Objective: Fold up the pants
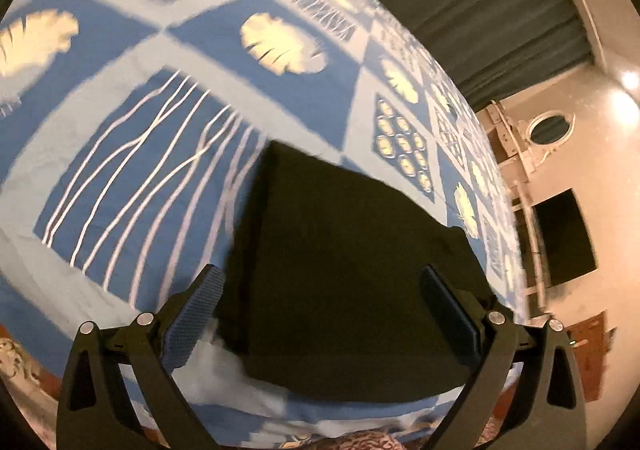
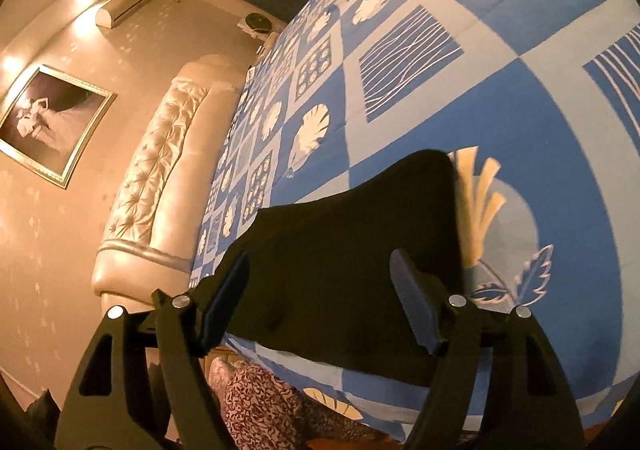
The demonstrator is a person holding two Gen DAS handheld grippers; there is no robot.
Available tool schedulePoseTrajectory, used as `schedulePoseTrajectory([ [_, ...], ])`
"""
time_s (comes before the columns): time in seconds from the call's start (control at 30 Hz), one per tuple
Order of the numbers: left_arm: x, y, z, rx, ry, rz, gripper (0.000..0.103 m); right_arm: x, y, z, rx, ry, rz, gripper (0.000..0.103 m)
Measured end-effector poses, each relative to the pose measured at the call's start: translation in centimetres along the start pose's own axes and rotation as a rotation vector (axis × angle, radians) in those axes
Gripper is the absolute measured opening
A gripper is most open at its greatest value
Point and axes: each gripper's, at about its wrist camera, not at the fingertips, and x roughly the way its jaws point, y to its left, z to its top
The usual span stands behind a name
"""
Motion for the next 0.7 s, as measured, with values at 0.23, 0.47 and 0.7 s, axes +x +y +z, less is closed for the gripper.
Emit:
schedulePoseTrajectory([
  [0.23,2.8,2.2,1.1,-0.043,0.049,-0.131,0.098,1.2,0.2,-0.7,-0.004,0.031,-0.020,0.073],
  [0.47,4.0,0.9,0.7,0.010,0.021,-0.177,0.048,1.4,0.3,-0.9,-0.008,0.038,-0.020,0.074],
  [0.7,5.1,1.9,0.2,-0.104,0.041,-0.159,0.017,1.7,0.8,-1.2,-0.043,0.045,-0.061,0.074],
])
